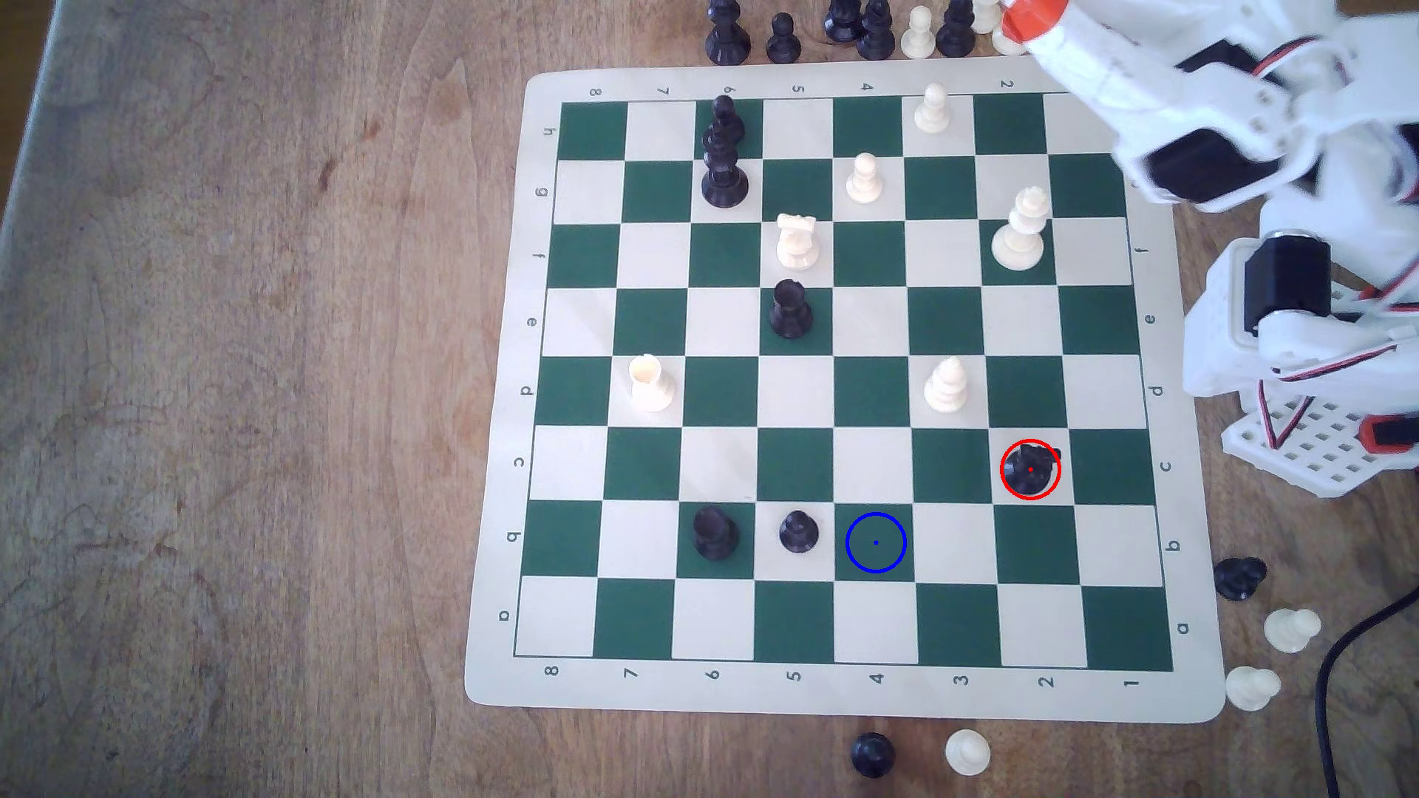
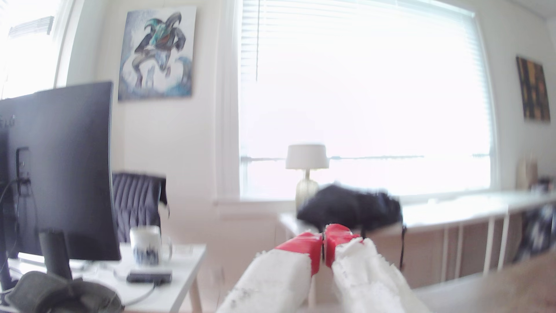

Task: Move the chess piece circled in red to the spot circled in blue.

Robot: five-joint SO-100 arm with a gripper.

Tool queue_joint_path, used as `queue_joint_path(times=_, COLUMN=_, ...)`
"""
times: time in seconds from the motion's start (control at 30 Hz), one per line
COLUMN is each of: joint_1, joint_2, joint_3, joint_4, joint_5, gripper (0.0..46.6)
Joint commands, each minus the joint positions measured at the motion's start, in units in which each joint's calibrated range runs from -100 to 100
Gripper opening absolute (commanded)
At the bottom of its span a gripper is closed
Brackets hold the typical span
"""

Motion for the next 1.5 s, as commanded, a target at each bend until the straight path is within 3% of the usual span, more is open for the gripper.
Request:
queue_joint_path(times=0.0, joint_1=-0.8, joint_2=0.7, joint_3=-6.1, joint_4=16.1, joint_5=-3.2, gripper=2.2)
queue_joint_path(times=0.03, joint_1=-1.3, joint_2=1.2, joint_3=-6.6, joint_4=18.1, joint_5=-3.7, gripper=2.7)
queue_joint_path(times=0.07, joint_1=-1.5, joint_2=2.0, joint_3=-8.6, joint_4=21.9, joint_5=-5.7, gripper=3.7)
queue_joint_path(times=0.33, joint_1=-3.6, joint_2=22.5, joint_3=-28.7, joint_4=57.0, joint_5=-5.7, gripper=3.7)
queue_joint_path(times=0.43, joint_1=-8.0, joint_2=25.9, joint_3=-28.0, joint_4=63.9, joint_5=-7.9, gripper=4.2)
queue_joint_path(times=0.53, joint_1=-11.0, joint_2=24.2, joint_3=-22.6, joint_4=64.4, joint_5=-9.5, gripper=8.7)
queue_joint_path(times=0.63, joint_1=-11.4, joint_2=31.0, joint_3=-21.9, joint_4=64.7, joint_5=-10.9, gripper=9.7)
queue_joint_path(times=0.67, joint_1=-11.4, joint_2=35.3, joint_3=-22.5, joint_4=64.5, joint_5=-11.8, gripper=13.2)
queue_joint_path(times=0.8, joint_1=-12.8, joint_2=39.4, joint_3=-23.2, joint_4=64.2, joint_5=-12.6, gripper=17.3)
queue_joint_path(times=1.03, joint_1=-16.7, joint_2=44.7, joint_3=-20.7, joint_4=64.1, joint_5=-11.9, gripper=17.6)
queue_joint_path(times=1.33, joint_1=-21.8, joint_2=52.8, joint_3=-17.7, joint_4=57.3, joint_5=-13.0, gripper=17.5)
queue_joint_path(times=1.47, joint_1=-23.0, joint_2=54.8, joint_3=-17.0, joint_4=55.9, joint_5=-12.7, gripper=14.2)
